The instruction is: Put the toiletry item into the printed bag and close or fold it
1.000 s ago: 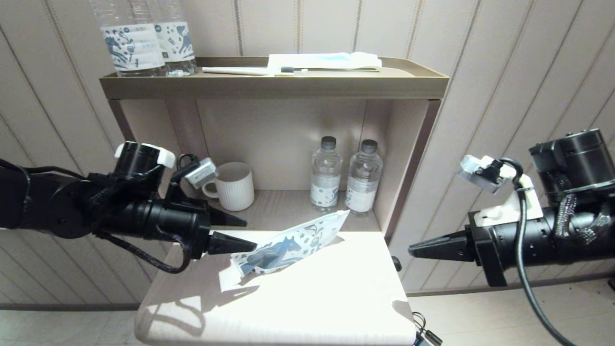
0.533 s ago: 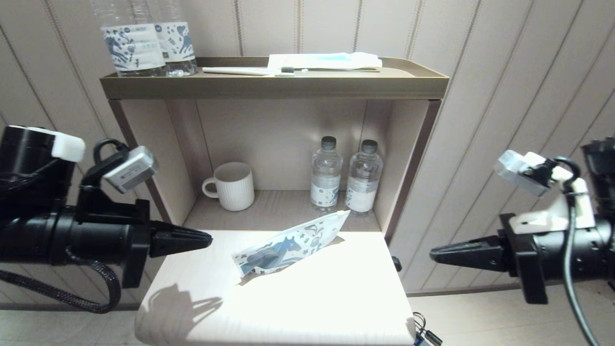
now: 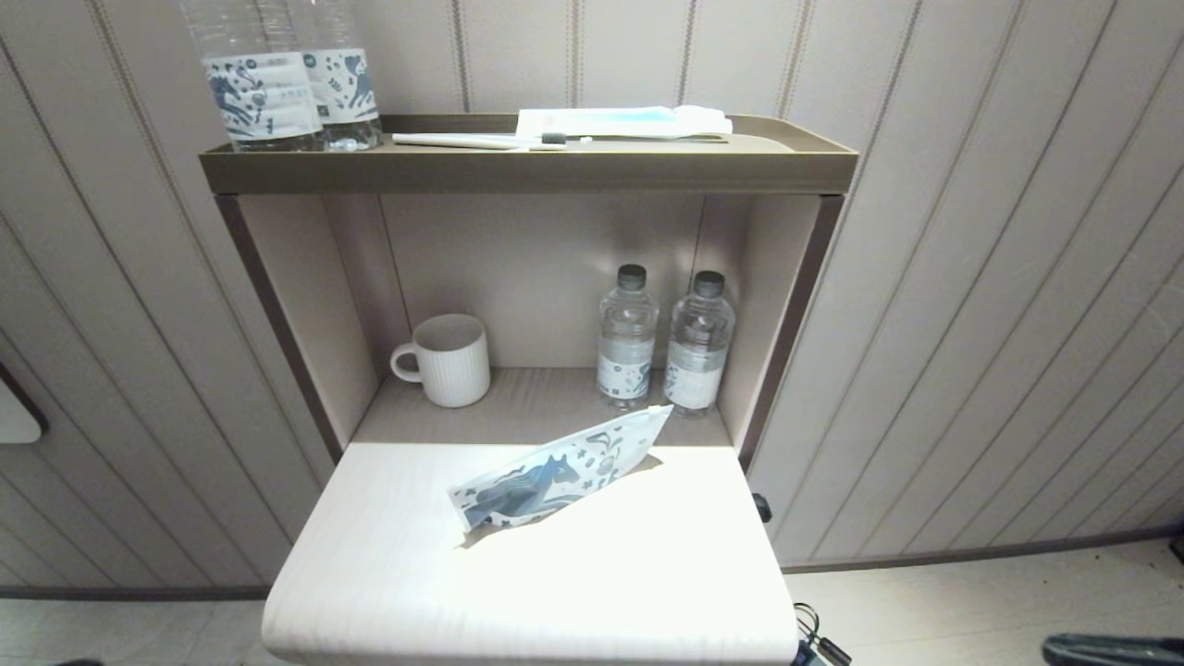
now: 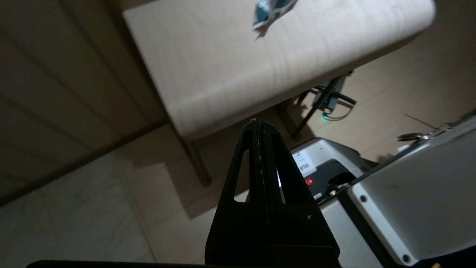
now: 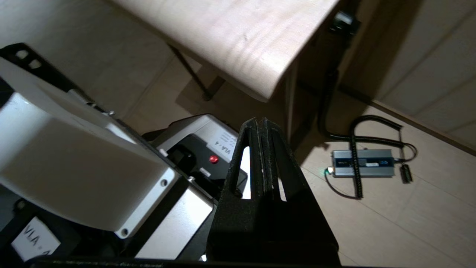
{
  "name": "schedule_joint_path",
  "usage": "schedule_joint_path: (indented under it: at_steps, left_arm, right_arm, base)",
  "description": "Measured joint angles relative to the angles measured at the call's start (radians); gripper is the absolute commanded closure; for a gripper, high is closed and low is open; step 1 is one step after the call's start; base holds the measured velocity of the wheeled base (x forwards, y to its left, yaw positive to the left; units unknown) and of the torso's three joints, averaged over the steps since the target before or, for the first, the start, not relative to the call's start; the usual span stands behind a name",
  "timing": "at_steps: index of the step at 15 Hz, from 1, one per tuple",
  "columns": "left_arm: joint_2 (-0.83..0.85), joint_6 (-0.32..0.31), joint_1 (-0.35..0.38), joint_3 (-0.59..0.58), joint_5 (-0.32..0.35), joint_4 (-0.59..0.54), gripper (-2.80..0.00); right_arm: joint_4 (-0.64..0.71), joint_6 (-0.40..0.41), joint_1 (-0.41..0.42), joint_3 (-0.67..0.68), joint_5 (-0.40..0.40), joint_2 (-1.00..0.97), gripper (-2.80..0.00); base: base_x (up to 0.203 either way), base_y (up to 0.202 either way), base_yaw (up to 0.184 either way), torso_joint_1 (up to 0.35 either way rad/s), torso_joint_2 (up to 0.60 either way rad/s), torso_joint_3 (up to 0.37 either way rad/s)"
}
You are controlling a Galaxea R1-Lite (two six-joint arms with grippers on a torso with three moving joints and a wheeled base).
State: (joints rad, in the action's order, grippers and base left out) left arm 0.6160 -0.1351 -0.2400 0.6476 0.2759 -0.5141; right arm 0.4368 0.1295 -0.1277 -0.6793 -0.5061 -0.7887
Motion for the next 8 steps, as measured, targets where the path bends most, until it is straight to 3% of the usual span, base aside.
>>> schedule_joint_path:
  at_steps: [4,6,8]
  left_arm:
    - [-0.256,0.075,0.034,-0.112,-0.232,-0.178,0.0]
    - [-0.307,0.138,0.098,-0.141,-0.257,-0.194,0.0]
    - [-0.352,0.139,0.186,-0.16,-0.259,-0.194,0.0]
  right_arm:
    - [0.03,-0.026,0.144,0.155,0.11,0.287,0.0]
    - [0.034,-0.021,0.213,0.236,0.128,0.4,0.0]
    - [0.028,-0.016,0.245,0.311,0.162,0.461,0.0]
  base:
    - [0.0,0.0,0.0,0.0,0.0,0.0]
    - [0.0,0.0,0.0,0.0,0.0,0.0]
    - [0.0,0.0,0.0,0.0,0.0,0.0]
